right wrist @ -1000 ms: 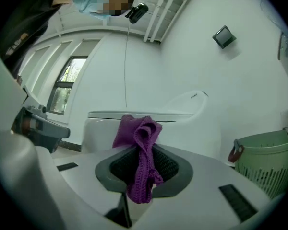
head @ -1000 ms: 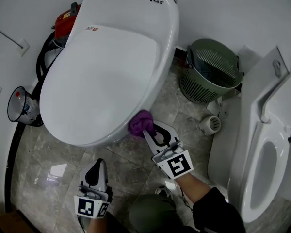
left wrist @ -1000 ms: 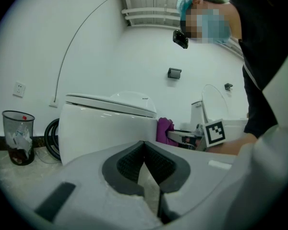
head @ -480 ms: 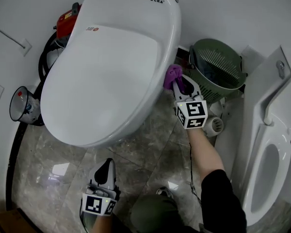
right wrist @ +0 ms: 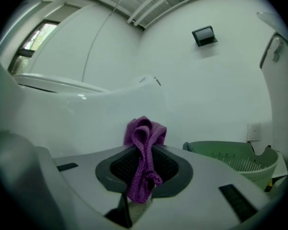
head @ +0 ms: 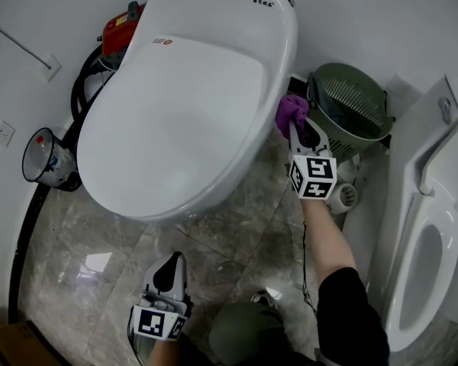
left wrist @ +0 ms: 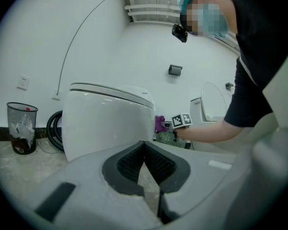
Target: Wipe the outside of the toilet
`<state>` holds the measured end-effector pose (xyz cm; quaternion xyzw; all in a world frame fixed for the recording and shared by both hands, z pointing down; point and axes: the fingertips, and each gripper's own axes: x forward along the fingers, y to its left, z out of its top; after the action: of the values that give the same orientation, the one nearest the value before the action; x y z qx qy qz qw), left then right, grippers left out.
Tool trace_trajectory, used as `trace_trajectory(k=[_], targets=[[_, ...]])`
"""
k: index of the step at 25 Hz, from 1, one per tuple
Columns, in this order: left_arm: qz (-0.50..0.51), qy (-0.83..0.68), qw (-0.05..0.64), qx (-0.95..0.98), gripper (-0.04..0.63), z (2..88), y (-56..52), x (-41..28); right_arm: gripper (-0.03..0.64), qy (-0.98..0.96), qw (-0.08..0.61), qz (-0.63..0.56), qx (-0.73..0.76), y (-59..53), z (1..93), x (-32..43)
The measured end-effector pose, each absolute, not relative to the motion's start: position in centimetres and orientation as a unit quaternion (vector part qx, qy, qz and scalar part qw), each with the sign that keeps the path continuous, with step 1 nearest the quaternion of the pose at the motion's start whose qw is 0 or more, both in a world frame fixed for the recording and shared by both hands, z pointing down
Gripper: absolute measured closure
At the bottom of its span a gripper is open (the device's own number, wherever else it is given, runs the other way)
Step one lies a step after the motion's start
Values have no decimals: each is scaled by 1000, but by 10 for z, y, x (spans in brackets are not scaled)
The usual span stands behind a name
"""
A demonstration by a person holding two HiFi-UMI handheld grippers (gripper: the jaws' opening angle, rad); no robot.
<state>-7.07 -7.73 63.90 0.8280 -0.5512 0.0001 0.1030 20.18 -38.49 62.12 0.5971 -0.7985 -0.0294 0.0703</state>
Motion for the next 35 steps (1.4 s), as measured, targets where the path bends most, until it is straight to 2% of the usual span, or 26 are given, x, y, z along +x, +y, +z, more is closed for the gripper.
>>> trace_trajectory(k=[4,10,17,26,35], targets=[[-2,-552,108,827,592,644,-71,-79,548,-849,48,-31,526,-283,633,159],[-1,-536,112,837,592,655,-66,-70,548,-929,69,7,363,-147,690,70],[3,-533,114,838,592,664,-57,-68,548,-945,54,6,324,-123,709,-3],[7,-531,124,838,592,674,-67,-59,545,-914,30,18,404,-175,700,29],[6,-501,116,858,592,669,-89,-20,545,-867,15,12,498,-270,689,120]])
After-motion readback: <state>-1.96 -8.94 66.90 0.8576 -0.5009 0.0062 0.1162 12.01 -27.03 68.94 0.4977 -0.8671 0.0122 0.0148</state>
